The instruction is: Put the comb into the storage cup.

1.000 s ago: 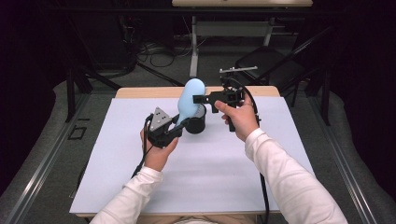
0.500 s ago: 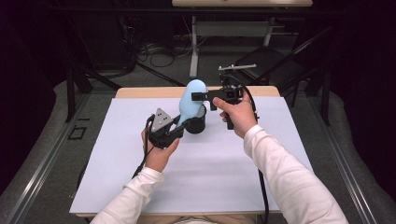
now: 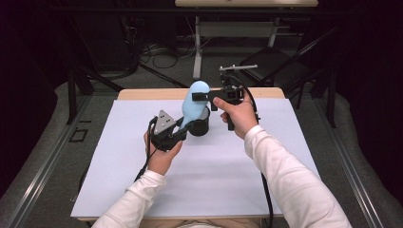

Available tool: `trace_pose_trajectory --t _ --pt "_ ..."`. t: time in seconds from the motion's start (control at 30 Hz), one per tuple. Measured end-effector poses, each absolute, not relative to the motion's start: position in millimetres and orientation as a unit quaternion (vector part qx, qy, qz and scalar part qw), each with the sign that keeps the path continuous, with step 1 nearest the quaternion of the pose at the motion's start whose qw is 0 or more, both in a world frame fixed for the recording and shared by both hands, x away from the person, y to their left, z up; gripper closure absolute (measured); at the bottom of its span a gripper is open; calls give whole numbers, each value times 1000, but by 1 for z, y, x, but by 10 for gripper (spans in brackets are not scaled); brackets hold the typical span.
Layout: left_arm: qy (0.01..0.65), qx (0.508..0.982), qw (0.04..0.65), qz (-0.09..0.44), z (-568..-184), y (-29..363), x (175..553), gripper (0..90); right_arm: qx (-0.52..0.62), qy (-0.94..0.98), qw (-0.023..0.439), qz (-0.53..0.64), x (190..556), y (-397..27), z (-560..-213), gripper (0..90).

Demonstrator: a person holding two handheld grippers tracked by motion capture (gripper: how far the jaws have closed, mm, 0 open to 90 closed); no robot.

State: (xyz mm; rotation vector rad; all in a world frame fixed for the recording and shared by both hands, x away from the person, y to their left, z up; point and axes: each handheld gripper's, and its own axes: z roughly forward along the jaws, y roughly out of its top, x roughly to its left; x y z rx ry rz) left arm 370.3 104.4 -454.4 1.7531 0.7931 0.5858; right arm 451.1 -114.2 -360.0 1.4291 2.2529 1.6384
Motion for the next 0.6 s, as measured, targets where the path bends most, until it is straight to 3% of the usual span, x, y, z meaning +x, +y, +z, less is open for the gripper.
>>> trace_pose_trajectory --t 0.6 --pt "330 737 536 246 -455 103 369 695 468 702 -20 536 457 -112 -362 268"
